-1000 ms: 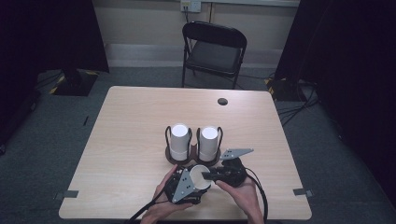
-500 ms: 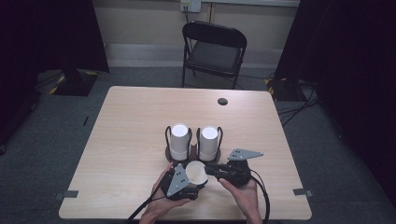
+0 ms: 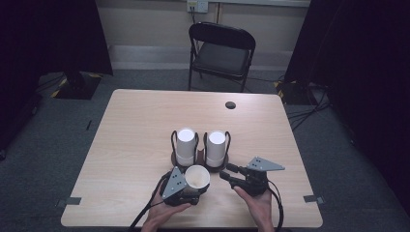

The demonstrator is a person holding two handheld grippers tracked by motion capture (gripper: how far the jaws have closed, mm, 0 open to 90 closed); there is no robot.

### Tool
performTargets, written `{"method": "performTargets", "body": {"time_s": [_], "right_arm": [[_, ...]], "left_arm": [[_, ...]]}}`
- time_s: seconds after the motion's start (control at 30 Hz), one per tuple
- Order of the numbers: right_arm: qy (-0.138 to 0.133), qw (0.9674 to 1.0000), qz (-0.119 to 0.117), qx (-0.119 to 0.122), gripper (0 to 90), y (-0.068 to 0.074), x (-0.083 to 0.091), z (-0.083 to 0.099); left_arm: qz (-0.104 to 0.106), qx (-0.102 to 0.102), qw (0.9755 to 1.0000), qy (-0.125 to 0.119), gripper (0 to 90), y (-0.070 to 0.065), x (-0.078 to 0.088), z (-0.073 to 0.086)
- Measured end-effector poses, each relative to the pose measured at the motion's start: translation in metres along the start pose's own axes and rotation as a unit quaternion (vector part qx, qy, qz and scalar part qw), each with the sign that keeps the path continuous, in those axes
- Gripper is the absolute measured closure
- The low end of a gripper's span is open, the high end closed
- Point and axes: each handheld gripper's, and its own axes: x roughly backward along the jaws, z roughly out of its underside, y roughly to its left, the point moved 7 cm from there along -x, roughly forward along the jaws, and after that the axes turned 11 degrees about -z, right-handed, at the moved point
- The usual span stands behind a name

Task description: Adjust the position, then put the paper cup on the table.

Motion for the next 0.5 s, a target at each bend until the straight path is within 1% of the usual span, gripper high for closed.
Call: {"method": "performTargets", "body": {"time_s": [0.03,0.17,0.27,0.33,0.5], "right_arm": [[-0.006,1.0000,0.003,-0.001,54.2,-0.001,0.001,0.001],[-0.022,0.9994,0.026,0.004,48.0,-0.008,0.005,0.005],[-0.035,0.9981,0.051,0.003,43.2,-0.015,0.008,0.007],[-0.043,0.9970,0.064,0.003,39.9,-0.018,0.011,0.009],[-0.067,0.9943,0.082,0.014,36.6,-0.022,0.016,0.011]], "left_arm": [[-0.003,0.004,1.0000,0.003,25.4,0.003,0.002,0.001],[-0.011,0.024,0.9996,-0.002,25.2,0.013,0.008,0.001],[-0.015,0.038,0.9991,-0.007,25.1,0.020,0.013,0.000],[-0.018,0.039,0.9990,-0.009,25.1,0.025,0.016,-0.001],[-0.035,0.049,0.9980,-0.018,25.0,0.040,0.022,-0.003]]}}
